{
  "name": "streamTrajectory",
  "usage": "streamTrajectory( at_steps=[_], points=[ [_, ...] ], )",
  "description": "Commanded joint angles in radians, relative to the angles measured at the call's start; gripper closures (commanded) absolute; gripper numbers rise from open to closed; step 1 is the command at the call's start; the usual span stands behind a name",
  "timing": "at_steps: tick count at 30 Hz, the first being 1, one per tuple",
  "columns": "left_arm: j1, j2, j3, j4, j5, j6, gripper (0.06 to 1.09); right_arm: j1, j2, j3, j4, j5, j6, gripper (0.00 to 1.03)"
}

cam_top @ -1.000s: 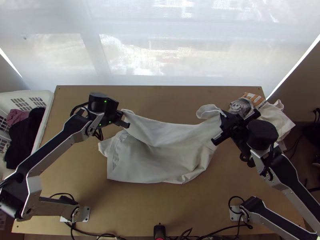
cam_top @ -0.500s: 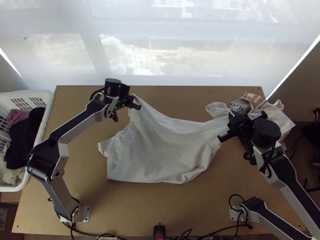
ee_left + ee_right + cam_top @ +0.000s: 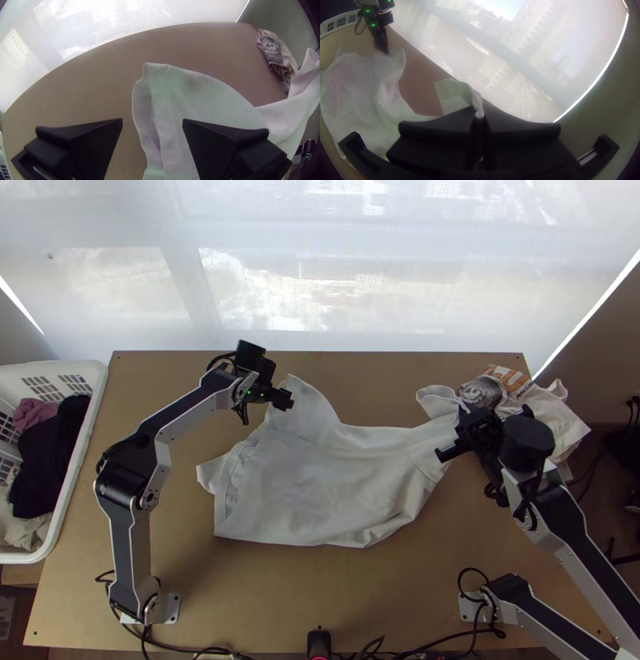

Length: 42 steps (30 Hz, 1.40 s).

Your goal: Fold the t-shirt

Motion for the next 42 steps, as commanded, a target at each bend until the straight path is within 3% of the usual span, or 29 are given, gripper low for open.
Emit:
streamTrajectory(
  at_steps=[1,6,12,20,25,31,34,38,42],
  points=[
    [0.015,-0.055,0.040,-0.219,0.098,-0.025,0.15,0.004,0.001,-0.002,0.005,0.001,0.011,1.00],
    [0.009,-0.092,0.074,-0.395,0.144,-0.034,0.15,0.010,0.001,-0.005,0.016,-0.001,0.012,1.00],
    [-0.018,-0.098,0.080,-0.480,0.141,-0.066,0.16,0.014,-0.004,-0.005,0.028,-0.001,0.012,1.00],
    [-0.058,-0.086,0.066,-0.460,0.112,-0.092,0.20,0.014,-0.031,-0.007,0.021,-0.001,0.006,1.00],
    [-0.072,-0.069,0.022,-0.382,0.028,-0.092,0.20,0.016,-0.045,-0.005,0.013,-0.001,0.006,1.00],
    [-0.072,-0.043,0.013,-0.356,-0.005,-0.091,0.20,0.027,-0.056,-0.004,0.004,-0.001,0.009,1.00],
    [-0.072,-0.039,0.002,-0.348,-0.012,-0.092,0.32,0.027,-0.062,-0.004,-0.001,0.001,0.009,1.00],
    [-0.074,-0.039,-0.020,-0.343,-0.008,-0.088,0.38,0.027,-0.070,-0.005,-0.007,0.001,0.009,1.00],
    [-0.072,-0.037,-0.030,-0.328,0.011,-0.083,0.62,0.028,-0.074,-0.005,-0.010,0.001,0.009,1.00]
  ],
)
